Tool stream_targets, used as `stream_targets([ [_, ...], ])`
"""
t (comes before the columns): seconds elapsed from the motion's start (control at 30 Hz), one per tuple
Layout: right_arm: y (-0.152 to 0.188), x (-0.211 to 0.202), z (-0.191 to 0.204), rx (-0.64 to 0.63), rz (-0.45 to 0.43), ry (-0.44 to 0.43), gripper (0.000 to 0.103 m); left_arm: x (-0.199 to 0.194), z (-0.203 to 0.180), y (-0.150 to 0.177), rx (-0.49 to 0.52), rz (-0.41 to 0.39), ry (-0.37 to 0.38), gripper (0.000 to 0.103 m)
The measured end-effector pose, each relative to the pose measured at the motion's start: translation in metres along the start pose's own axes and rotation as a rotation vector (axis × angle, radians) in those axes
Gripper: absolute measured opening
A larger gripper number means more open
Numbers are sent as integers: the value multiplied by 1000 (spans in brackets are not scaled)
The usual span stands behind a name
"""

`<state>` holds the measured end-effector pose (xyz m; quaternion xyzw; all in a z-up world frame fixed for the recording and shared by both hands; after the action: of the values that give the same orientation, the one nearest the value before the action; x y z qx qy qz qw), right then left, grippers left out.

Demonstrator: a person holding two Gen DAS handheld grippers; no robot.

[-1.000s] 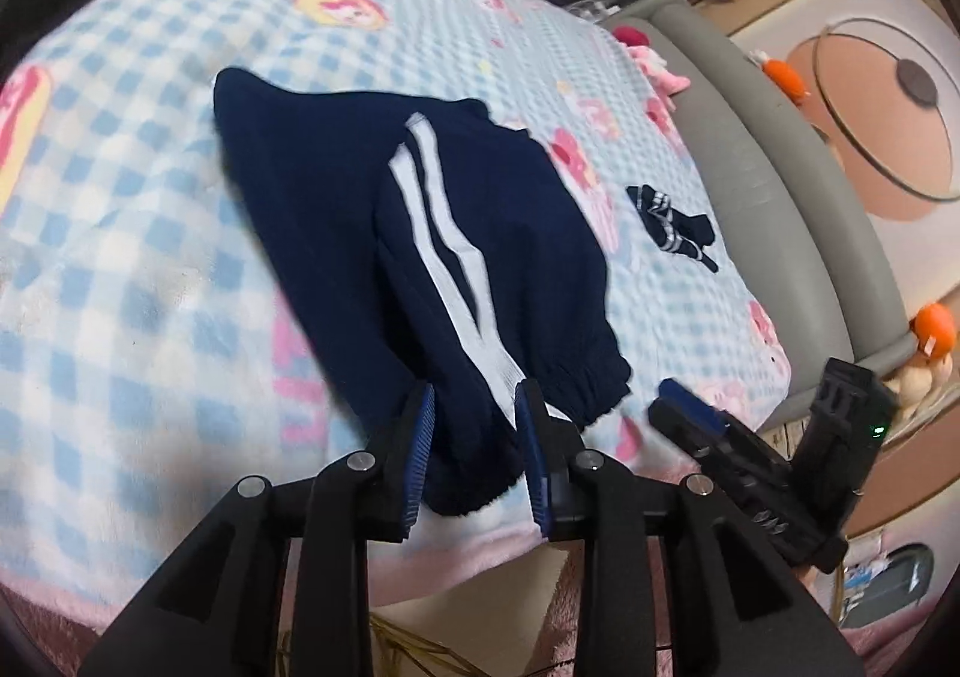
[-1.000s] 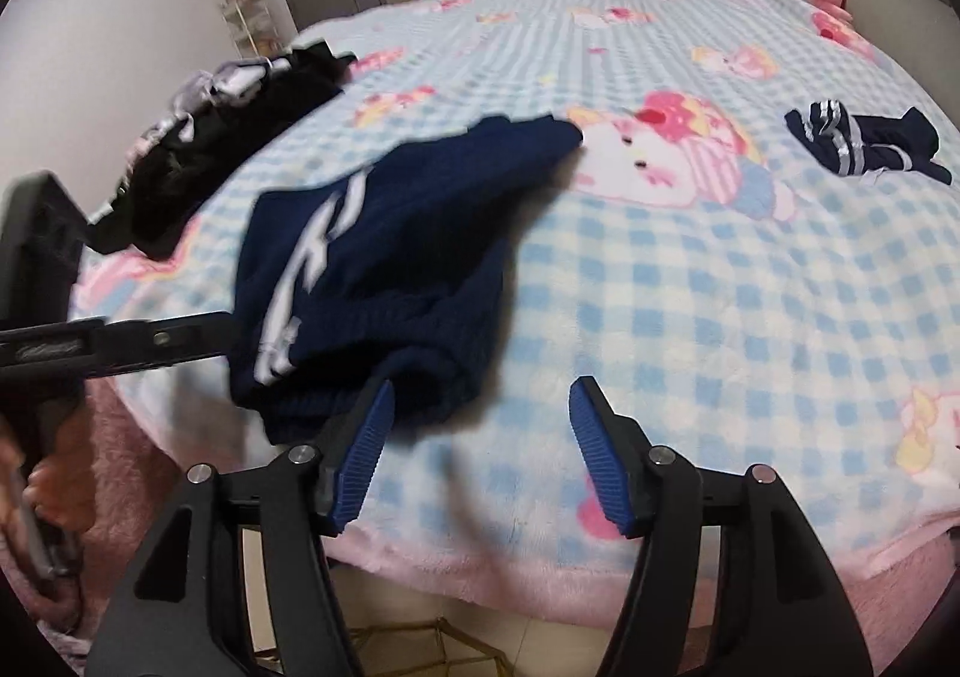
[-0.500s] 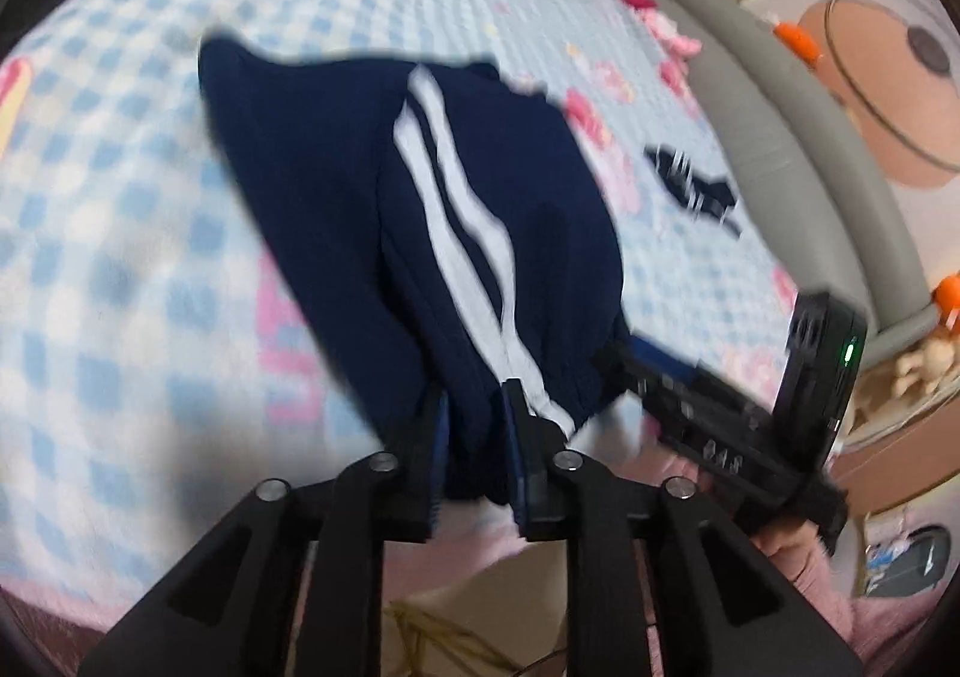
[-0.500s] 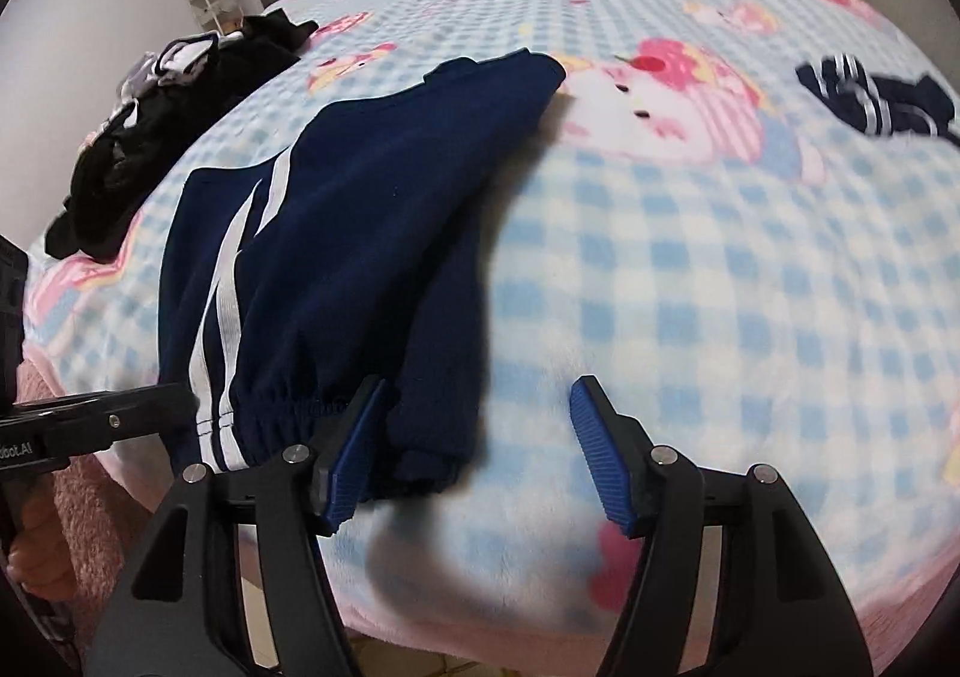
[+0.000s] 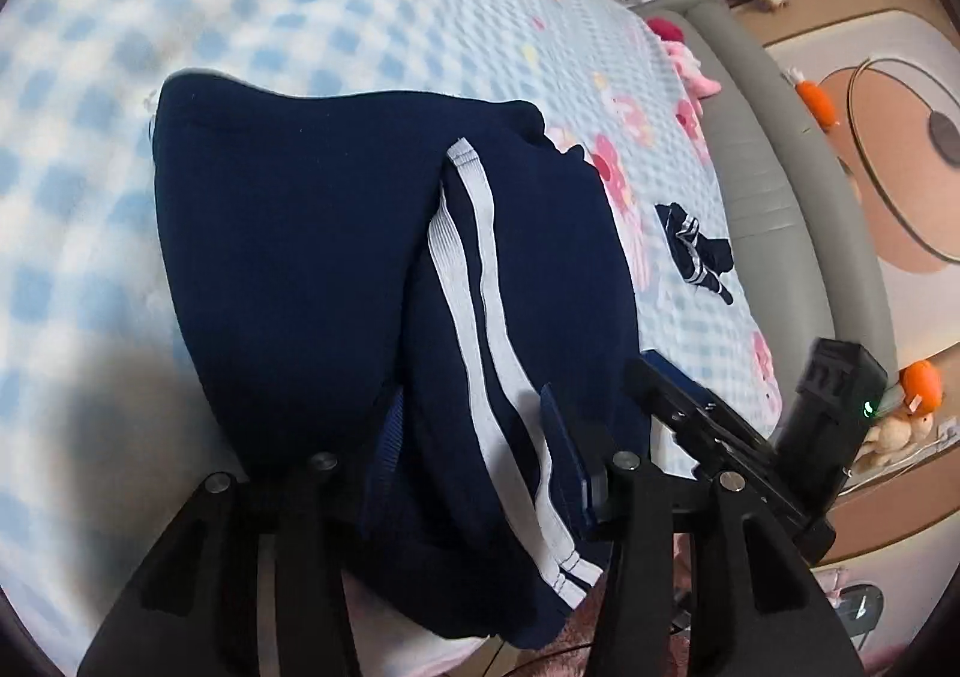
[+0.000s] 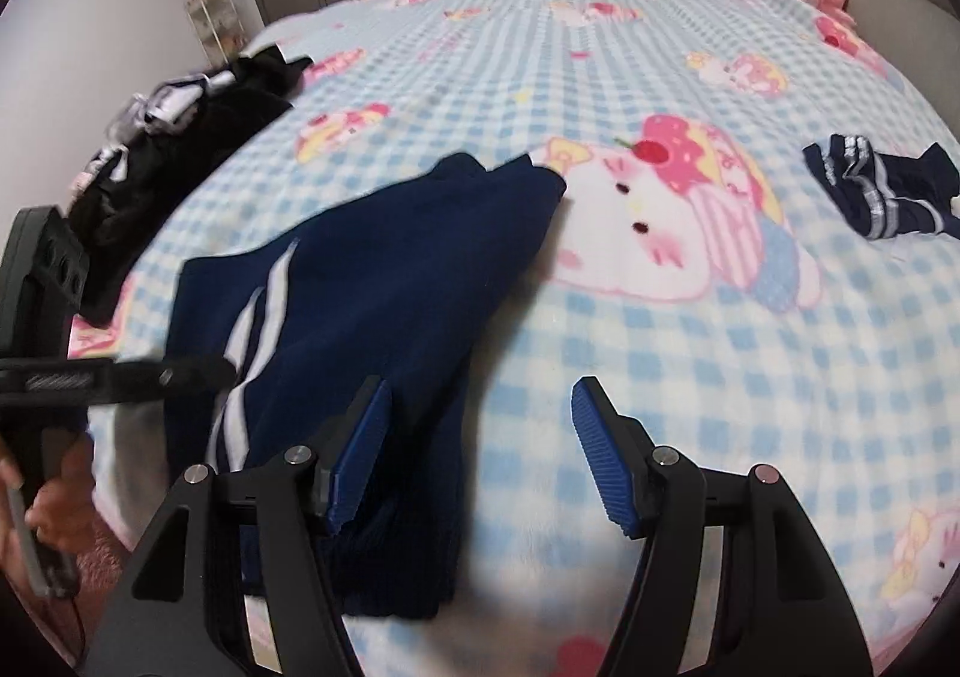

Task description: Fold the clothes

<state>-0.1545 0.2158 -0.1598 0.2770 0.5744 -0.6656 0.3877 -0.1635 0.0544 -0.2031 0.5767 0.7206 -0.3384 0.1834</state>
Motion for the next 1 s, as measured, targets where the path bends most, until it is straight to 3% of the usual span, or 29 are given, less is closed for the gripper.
stream_targets([
  [0.03, 0, 6, -1, 10, 16, -10, 64, 0, 0, 1, 21, -12, -27, 34],
  [0.07, 1, 11, -1, 27, 28, -22, 65, -1, -5, 1, 50, -29, -48, 11],
  [0.17, 1, 13, -1, 51, 21, -25, 65, -15, -20, -6, 103, -99, -53, 9],
  [0.23, -1, 10, 1, 40, 3, -24, 66, -30, -32, -11, 153, -165, -96, 8],
  [0.3, -1, 6, 4, 28, -4, -22, 67, -48, -48, -12, 238, -232, -171, 8],
  [0.37, 0, 4, 5, 8, -2, 3, 67, -63, -55, -8, 308, -284, -298, 8],
  [0.47, 3, 3, 6, -43, 11, 67, 67, -65, -34, 6, 284, -257, -443, 9],
  [0.6, 1, 1, 8, -81, -5, 106, 67, -40, 5, 21, 150, -102, -400, 17],
  [0.63, -1, 2, 6, -77, -3, 115, 67, -44, 7, 19, 131, -117, -376, 18],
  [0.73, -3, 5, 1, -68, 9, 138, 67, -61, 1, 3, 93, -207, -255, 39],
  [0.83, 2, 14, -3, -81, 51, 151, 67, -64, 6, -20, 67, -223, -192, 40],
  [0.93, 13, 26, -9, -94, 102, 169, 67, -48, 11, -33, 71, -161, -154, 38],
  [1.0, 14, 24, -9, -90, 96, 168, 67, -43, 4, -33, 94, -134, -83, 36],
])
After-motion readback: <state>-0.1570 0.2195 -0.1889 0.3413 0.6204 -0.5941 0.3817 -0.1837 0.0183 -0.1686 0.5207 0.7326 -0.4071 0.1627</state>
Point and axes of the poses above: each gripper's, at about its wrist camera, not at the fingertips, and x roughly the way its jaws point, z to its left, y to its underside, the point moved 10 cm from there along x, roughly the way its jaws point, and after that the axes turned 1 degree about x, right-handed, at the moved point
